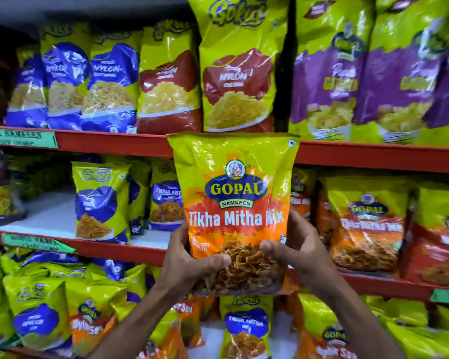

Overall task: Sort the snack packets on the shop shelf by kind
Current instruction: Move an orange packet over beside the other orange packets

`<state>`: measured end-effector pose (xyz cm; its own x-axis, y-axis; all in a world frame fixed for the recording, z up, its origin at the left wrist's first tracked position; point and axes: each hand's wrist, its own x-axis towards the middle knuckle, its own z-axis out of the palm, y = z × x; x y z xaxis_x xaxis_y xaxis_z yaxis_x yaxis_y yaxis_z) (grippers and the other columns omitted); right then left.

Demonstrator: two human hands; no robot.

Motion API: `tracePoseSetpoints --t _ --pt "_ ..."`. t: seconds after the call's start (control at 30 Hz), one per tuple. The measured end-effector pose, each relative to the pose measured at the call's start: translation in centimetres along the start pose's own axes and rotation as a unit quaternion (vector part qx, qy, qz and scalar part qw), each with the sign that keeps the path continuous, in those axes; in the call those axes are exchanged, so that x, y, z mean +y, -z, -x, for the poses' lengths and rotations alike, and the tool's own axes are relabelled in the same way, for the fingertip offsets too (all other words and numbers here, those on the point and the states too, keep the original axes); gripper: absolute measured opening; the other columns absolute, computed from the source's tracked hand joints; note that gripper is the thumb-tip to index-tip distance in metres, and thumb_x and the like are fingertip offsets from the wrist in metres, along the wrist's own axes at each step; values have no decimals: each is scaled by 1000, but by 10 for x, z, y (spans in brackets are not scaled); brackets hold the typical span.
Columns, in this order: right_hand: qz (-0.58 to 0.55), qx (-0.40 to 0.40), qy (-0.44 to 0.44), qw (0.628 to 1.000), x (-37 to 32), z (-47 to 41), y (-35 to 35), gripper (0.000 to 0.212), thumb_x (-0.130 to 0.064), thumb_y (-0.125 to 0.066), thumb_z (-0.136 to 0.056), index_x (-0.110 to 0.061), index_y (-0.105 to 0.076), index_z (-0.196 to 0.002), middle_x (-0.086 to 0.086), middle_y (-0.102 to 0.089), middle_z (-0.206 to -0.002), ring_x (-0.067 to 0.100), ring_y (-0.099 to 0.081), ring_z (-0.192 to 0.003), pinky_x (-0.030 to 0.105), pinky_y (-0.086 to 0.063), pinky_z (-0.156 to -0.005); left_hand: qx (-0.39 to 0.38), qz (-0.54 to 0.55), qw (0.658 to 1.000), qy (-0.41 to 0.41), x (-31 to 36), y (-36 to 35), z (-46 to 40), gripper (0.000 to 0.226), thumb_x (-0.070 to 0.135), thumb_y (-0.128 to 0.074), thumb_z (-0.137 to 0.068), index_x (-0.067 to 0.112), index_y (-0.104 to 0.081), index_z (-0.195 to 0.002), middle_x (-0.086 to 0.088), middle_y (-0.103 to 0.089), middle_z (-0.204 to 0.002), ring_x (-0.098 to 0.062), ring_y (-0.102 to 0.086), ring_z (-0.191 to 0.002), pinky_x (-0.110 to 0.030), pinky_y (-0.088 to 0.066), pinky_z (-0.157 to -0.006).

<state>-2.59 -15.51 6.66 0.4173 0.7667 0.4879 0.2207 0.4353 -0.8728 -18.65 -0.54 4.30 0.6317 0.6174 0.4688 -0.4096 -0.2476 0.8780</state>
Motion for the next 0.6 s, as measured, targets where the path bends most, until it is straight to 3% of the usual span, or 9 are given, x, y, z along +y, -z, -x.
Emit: tracePoseSetpoints --t 0.07,0.13,0.23,0.4,0.6 --pt "20 -13 -19 1000 -4 14 19 63 -41 -89 -60 -26 -66 -117 0 -76 -115 16 -71 -108 24 -56 -82 -10 8 1000 17 -4 -21 6 87 56 -95 -22 22 -67 -97 0 -80 -81 -15 -75 -64 -22 -56 -49" --pt "27 -7 -40 999 -2 24 34 69 -49 -90 -56 -26 -67 -117 2 -75 -117 19 -71 -110 26 -56 -83 -11 9 999 34 -11 -35 9 84 55 -96 -20 25 -70 -94 1 -80 -82 -17 -76 -70 -25 -58 -53" --pt "15 11 -57 998 3 33 50 80 -49 -92 -52 -18 -65 -121 6 -75 -119 22 -70 -111 28 -57 -84 -15 -7 999 52 -22 -48 8 87 44 -98 -24 20 -68 -102 -4 -80 -91 -25 -76 -87 -31 -61 -67" --pt "3 34 -73 997 7 40 59 86 -55 -92 -44 -18 -65 -117 0 -78 -110 15 -73 -104 22 -57 -77 -31 -2 997 74 -33 -60 2 73 34 -98 -26 29 -73 -95 -6 -81 -94 -29 -76 -91 -45 -63 -78" --pt "11 44 -79 996 12 43 63 80 -54 -91 -49 -21 -66 -117 2 -77 -114 17 -72 -107 25 -59 -82 -37 10 995 91 -42 -60 -4 63 20 -92 -39 32 -71 -98 -13 -78 -105 -37 -73 -100 -58 -59 -87"
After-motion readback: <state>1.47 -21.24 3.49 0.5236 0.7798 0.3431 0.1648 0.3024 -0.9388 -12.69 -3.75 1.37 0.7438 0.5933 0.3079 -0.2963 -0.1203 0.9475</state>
